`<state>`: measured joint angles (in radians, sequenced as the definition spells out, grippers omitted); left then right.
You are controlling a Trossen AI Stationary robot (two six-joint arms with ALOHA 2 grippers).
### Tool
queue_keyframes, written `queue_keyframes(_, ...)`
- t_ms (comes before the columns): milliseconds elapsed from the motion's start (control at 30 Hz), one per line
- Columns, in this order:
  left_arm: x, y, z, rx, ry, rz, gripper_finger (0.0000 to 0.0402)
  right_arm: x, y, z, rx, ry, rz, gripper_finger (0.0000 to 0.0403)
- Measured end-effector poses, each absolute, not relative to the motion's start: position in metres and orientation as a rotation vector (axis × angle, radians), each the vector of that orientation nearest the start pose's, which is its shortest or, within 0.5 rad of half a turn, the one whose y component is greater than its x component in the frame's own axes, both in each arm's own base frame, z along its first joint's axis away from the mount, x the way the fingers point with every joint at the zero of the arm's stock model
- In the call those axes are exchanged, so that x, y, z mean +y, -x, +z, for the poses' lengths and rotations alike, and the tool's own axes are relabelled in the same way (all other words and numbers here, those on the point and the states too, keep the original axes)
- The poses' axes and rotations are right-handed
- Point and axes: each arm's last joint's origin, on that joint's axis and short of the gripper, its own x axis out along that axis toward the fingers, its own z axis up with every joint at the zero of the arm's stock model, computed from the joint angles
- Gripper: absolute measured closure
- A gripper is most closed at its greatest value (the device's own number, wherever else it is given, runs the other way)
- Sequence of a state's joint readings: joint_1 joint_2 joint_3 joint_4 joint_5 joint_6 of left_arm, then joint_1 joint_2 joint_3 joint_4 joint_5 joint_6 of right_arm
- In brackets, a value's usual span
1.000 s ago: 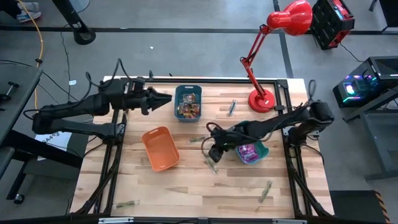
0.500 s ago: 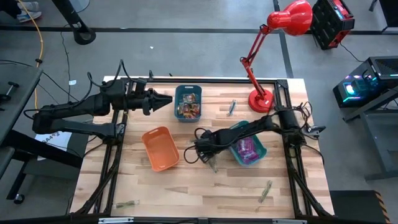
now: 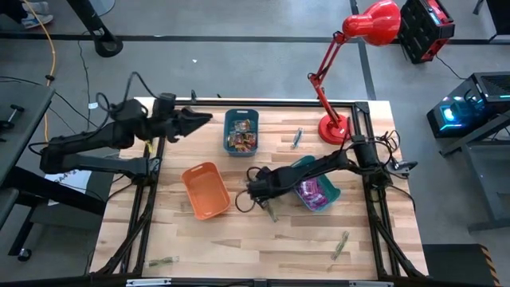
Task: Sort candy
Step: Put the green candy into the orange bin
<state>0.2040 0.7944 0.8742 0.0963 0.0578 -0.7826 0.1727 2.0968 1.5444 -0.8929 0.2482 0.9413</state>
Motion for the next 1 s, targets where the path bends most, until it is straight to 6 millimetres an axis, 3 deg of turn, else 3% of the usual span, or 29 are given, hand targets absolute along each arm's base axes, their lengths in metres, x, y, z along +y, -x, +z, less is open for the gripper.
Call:
queue_keyframes(167,0.032,-0.152,0.397,-0.287,0.731,0.059,0.0229,0.050,-0.408,0.225,1.065,-0.374,-0.695,0.0396)
queue_keyframes(400,0.028,-0.135,0.404,-0.340,0.673,0.046,0.0229,0.010,-0.433,0.291,0.794,-0.273,-0.645,0.0396)
queue_keyframes(600,0.027,-0.129,0.403,-0.321,0.651,0.062,0.0229,-0.024,-0.444,0.307,0.688,-0.306,-0.602,0.0399)
queue_keyframes(767,0.033,-0.141,0.375,-0.090,0.649,0.287,0.0229,-0.042,-0.442,0.309,0.714,-0.269,-0.621,0.0400)
queue_keyframes(867,0.034,-0.151,0.358,0.067,0.694,0.307,0.0229,-0.045,-0.443,0.318,0.702,-0.268,-0.583,0.0401)
queue_keyframes(1000,0.024,-0.156,0.343,0.285,0.735,0.168,0.0229,-0.032,-0.446,0.326,0.707,-0.260,-0.411,0.0401)
